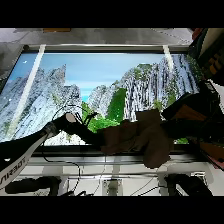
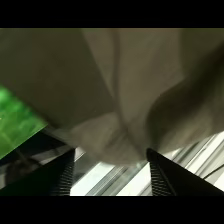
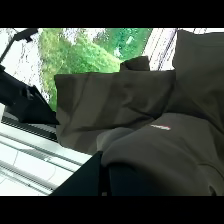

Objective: Fold the clothes and pants, and hang the long-sleeved shirts on hangers.

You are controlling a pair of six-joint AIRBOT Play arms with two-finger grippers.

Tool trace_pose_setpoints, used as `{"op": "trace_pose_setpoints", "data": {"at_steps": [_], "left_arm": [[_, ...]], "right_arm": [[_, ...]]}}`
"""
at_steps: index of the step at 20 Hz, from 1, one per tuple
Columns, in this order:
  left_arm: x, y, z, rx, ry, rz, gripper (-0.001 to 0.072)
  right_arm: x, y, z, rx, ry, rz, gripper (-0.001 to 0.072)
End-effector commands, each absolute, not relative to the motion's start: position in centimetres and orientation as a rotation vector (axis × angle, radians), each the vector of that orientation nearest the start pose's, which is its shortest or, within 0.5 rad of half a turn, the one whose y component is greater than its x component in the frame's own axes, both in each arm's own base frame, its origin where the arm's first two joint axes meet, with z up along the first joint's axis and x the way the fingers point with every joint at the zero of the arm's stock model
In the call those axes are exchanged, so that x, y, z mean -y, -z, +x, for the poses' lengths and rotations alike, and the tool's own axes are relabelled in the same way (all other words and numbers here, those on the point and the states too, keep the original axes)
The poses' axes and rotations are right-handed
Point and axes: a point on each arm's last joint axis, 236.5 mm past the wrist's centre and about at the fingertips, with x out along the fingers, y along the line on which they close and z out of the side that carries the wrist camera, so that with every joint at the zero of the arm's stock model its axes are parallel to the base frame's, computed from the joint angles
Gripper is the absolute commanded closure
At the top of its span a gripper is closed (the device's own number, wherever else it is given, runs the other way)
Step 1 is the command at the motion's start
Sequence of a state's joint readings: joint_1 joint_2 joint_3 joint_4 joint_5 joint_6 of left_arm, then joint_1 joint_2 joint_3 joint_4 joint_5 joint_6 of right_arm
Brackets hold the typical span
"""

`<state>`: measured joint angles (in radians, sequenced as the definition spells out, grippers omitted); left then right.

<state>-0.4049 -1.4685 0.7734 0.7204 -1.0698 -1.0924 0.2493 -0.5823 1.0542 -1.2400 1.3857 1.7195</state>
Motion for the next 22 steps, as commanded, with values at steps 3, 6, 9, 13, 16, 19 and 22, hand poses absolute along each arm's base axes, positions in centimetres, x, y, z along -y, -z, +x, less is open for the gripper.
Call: {"op": "trace_pose_setpoints", "data": {"at_steps": [3, 6, 9, 13, 16, 19, 22], "left_arm": [[27.4, 11.8, 23.0, -1.533, 0.815, -0.227, 0.0426], [28.6, 11.0, 24.3, -1.488, 0.796, -0.312, 0.0694], [29.3, 8.5, 27.2, -1.401, 0.829, -0.293, 0.0695], [26.4, -2.3, 35.2, -1.111, 0.838, -0.252, 0.0695], [19.3, -14.5, 40.3, -0.789, 0.719, -0.272, 0.0695], [10.8, -23.9, 40.2, -0.525, 0.547, -0.244, 0.0695], [5.7, -29.9, 37.2, -0.346, 0.415, -0.17, 0.0694]], "right_arm": [[-13.7, -18.4, 22.2, -0.941, -0.447, 0.242, 0.0699], [-13.8, -18.8, 22.7, -0.915, -0.446, 0.249, 0.0699], [-13.8, -20.0, 24.1, -0.837, -0.441, 0.264, 0.0699], [-12.5, -22.5, 27.4, -0.662, -0.382, 0.244, 0.0699], [-10.6, -23.1, 28.8, -0.598, -0.309, 0.177, 0.0699], [-9.6, -23.1, 29.1, -0.585, -0.277, 0.139, 0.0699], [-10.1, -25.2, 28.9, -0.534, -0.314, 0.108, 0.0699]]}}
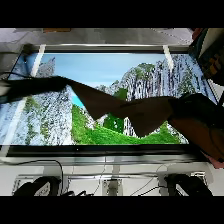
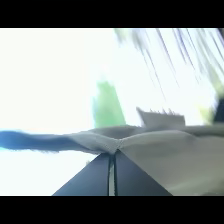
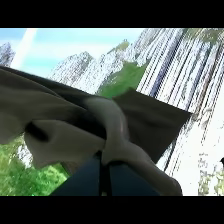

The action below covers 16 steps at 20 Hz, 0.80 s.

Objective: Fold the clothes and pants, and hang the long-sleeved shirts on hangers.

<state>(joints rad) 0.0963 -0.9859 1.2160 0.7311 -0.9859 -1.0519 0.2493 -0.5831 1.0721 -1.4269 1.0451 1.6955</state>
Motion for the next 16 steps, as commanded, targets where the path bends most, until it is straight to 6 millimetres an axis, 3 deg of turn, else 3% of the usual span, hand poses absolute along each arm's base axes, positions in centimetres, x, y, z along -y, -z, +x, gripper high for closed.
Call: {"op": "trace_pose_setpoints", "data": {"at_steps": [1, 7, 10, 13, 16], "left_arm": [[4.7, -31.6, 36.0, -0.294, 0.379, -0.147, 0.0694], [1.7, -39.5, 30.1, -0.024, 0.201, -0.029, 0.0694], [0.4, -41.7, 27.5, 0.054, 0.089, 0.075, 0.0695], [-0.7, -39.8, 26.1, -0.026, 0.019, 0.165, 0.0695], [-0.9, -33.4, 27.4, -0.224, 0.058, 0.099, 0.0695]], "right_arm": [[-10.3, -26.3, 28.7, -0.508, -0.332, 0.098, 0.0699], [-12.1, -32.1, 24.1, -0.464, -0.483, 0.022, 0.0699], [-12.1, -35.2, 21.7, -0.407, -0.513, 0.021, 0.0699], [-11.2, -36.5, 21.9, -0.359, -0.477, 0.005, 0.07], [-10.5, -33.0, 24.9, -0.485, -0.417, -0.029, 0.07]]}}
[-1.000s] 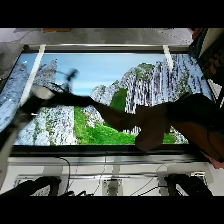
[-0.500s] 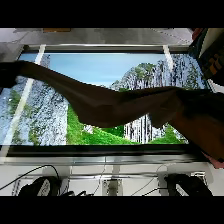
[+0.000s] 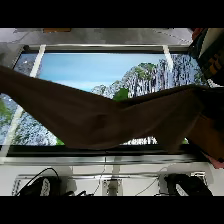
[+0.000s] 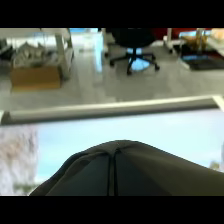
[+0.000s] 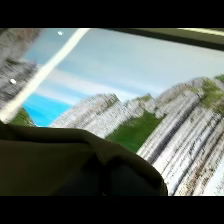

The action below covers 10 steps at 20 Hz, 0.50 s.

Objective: Fold the clothes and pants, and hang the long-sleeved shirts on hangers.

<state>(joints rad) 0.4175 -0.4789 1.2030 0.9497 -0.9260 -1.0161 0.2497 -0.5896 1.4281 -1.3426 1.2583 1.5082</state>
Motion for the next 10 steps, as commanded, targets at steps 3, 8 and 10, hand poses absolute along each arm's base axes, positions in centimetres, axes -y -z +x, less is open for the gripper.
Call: {"op": "trace_pose_setpoints", "data": {"at_steps": [3, 8, 10], "left_arm": [[-2.0, -24.6, 30.3, -0.43, 0.087, -0.006, 0.0694], [-1.4, -7.2, 34.6, -0.782, 0.161, -0.255, 0.0695], [-1.3, -3.7, 37.0, -0.822, 0.164, -0.25, 0.0695]], "right_arm": [[-11.7, -26.9, 28.6, -0.677, -0.417, -0.033, 0.0699], [-13.3, -13.7, 34.8, -0.995, -0.393, -0.027, 0.0699], [-14.4, -10.5, 37.2, -1.038, -0.396, 0.003, 0.0699]]}}
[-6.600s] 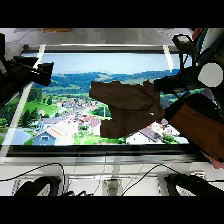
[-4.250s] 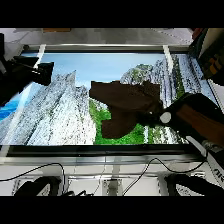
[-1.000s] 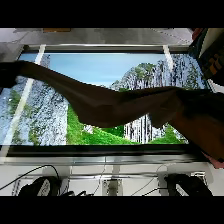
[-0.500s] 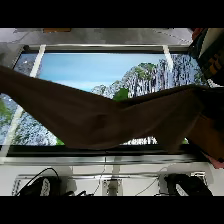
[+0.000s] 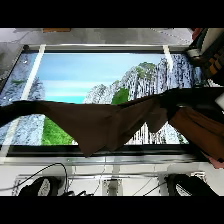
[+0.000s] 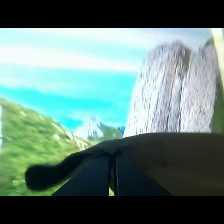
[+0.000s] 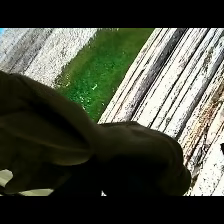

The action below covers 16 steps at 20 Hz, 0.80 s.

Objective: Fold the clothes and pants, and hang the long-sleeved shirts on hangers.

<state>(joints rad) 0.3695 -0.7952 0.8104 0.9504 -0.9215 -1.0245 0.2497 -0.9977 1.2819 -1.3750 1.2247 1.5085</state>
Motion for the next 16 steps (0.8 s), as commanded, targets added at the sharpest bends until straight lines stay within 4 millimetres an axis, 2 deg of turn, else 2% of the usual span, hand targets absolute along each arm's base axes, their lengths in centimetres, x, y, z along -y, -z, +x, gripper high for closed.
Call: {"op": "trace_pose_setpoints", "data": {"at_steps": [1, 3, 4, 5, 6, 8, 9, 10, 12, 14, 16], "left_arm": [[-1.5, -2.9, 38.7, -0.805, 0.148, -0.25, 0.0695], [-2.2, -2.6, 41.8, -0.744, 0.099, -0.247, 0.0694], [-2.5, -2.6, 42.8, -0.721, 0.08, -0.236, 0.0643], [-2.3, -2.3, 43.0, -0.725, 0.082, -0.237, 0.034], [-1.7, -1.8, 42.5, -0.757, 0.106, -0.245, -0.0013], [-0.2, 0.3, 39.2, -0.918, 0.199, -0.241, 0.001], [0.3, 1.5, 36.7, -1.027, 0.225, -0.282, 0.0108], [0.7, 2.5, 34.6, -1.111, 0.251, -0.327, 0.0171], [2.1, 4.1, 31.7, -1.185, 0.262, -0.442, 0.0172], [6.1, 5.1, 28.5, -1.228, 0.33, -0.608, 0.0171], [9.2, 7.1, 24.3, -1.313, 0.378, -0.672, 0.0149]], "right_arm": [[-15.0, -9.5, 38.4, -1.036, -0.398, 0.025, 0.0699], [-15.8, -8.5, 40.2, -1.01, -0.398, 0.06, 0.0699], [-16.0, -8.3, 41.0, -0.992, -0.395, 0.072, 0.0699], [-16.1, -8.3, 41.5, -0.977, -0.393, 0.077, 0.0699], [-16.0, -8.4, 41.7, -0.966, -0.39, 0.077, 0.0699], [-15.6, -8.4, 41.8, -0.963, -0.38, 0.056, 0.0699], [-15.2, -8.2, 41.7, -0.969, -0.372, 0.039, 0.0699], [-14.9, -8.0, 41.6, -0.976, -0.364, 0.02, 0.0699], [-14.5, -7.9, 41.6, -0.981, -0.355, 0.002, 0.0699], [-14.6, -7.9, 41.6, -0.981, -0.356, 0.003, 0.0699], [-14.5, -7.9, 41.7, -0.979, -0.355, 0.003, 0.0699]]}}
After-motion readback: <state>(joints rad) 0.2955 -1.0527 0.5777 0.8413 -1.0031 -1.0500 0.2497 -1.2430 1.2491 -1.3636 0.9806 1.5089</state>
